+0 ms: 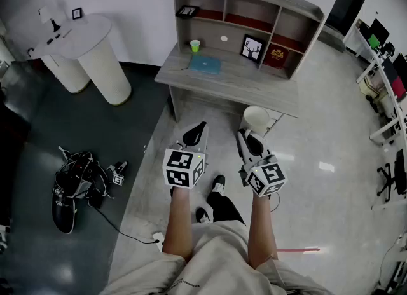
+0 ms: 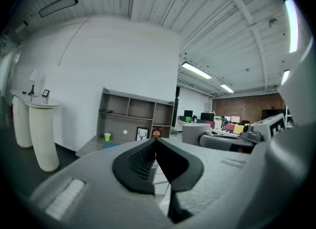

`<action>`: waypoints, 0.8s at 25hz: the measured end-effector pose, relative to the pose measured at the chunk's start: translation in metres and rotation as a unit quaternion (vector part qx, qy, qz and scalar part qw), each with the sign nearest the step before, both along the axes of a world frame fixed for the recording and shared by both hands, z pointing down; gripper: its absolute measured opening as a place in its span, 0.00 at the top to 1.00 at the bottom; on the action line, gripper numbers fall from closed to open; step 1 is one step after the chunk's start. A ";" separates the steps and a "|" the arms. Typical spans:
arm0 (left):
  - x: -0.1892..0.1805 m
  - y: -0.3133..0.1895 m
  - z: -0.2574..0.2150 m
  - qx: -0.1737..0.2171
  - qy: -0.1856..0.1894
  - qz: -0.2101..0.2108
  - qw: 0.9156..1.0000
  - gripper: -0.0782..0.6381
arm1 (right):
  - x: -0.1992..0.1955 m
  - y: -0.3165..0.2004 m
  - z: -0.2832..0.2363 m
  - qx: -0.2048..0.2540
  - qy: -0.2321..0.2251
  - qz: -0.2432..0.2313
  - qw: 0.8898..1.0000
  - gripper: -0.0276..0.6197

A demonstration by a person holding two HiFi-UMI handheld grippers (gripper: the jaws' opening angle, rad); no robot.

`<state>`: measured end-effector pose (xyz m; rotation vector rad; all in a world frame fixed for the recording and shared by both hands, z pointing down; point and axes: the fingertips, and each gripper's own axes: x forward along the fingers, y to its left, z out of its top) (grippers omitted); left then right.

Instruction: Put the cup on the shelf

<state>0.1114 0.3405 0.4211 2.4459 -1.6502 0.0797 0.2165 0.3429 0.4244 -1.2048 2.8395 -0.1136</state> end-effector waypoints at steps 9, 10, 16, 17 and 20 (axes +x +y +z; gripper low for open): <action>-0.028 -0.028 0.007 0.003 0.008 -0.016 1.000 0.88 | -0.030 -0.039 0.004 0.002 0.003 0.004 1.000 0.91; -0.031 -0.033 0.006 0.003 0.008 -0.021 1.000 0.88 | -0.032 -0.044 0.004 -0.003 -0.001 0.008 1.000 0.91; -0.040 -0.063 0.005 0.005 -0.001 -0.032 0.999 0.88 | -0.040 -0.079 0.011 -0.019 -0.010 0.037 0.999 0.91; -0.040 -0.065 0.003 0.009 0.006 -0.029 1.000 0.88 | -0.040 -0.085 0.010 -0.015 -0.013 0.040 0.999 0.91; -0.044 -0.083 0.004 0.012 0.001 -0.021 1.000 0.88 | -0.041 -0.109 0.005 -0.001 -0.008 0.046 0.999 0.91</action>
